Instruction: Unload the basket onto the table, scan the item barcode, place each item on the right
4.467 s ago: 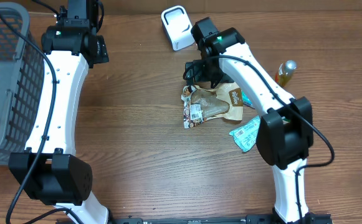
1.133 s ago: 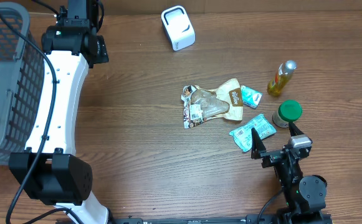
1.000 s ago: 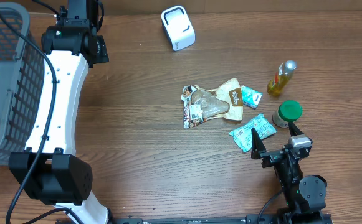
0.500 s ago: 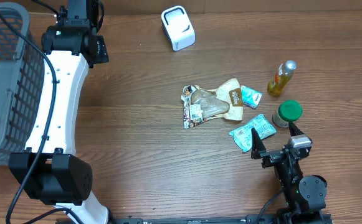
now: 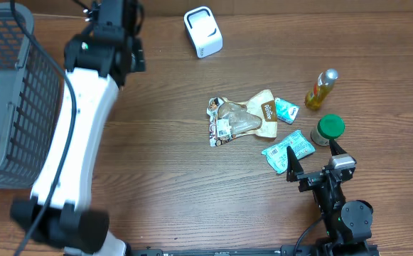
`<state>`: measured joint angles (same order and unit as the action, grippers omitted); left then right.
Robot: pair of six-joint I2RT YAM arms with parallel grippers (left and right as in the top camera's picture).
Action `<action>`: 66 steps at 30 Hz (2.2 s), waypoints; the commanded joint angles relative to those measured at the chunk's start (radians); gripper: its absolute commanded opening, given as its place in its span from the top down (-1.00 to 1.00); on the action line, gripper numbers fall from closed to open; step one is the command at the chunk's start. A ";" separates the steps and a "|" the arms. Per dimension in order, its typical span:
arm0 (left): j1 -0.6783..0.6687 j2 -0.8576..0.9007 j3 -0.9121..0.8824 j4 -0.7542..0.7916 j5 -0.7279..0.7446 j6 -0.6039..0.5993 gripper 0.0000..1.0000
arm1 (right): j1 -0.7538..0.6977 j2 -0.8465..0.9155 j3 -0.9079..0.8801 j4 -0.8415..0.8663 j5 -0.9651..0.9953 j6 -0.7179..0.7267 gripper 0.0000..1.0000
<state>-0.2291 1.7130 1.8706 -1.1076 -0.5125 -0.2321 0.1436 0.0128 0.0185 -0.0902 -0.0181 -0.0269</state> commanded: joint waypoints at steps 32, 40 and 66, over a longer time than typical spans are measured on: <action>0.099 -1.083 -1.113 0.472 0.155 0.008 -0.99 | -0.005 -0.010 -0.011 0.006 0.009 -0.008 -1.00; 0.182 -1.422 -1.336 1.077 0.370 0.008 -0.99 | -0.005 -0.010 -0.011 0.006 0.009 -0.008 -1.00; 0.237 -1.710 -1.866 1.593 0.462 0.008 -0.99 | -0.005 -0.010 -0.011 0.006 0.009 -0.008 -1.00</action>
<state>-0.0040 0.0158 0.0254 0.5308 -0.0738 -0.2321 0.1436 0.0109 0.0185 -0.0895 -0.0181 -0.0269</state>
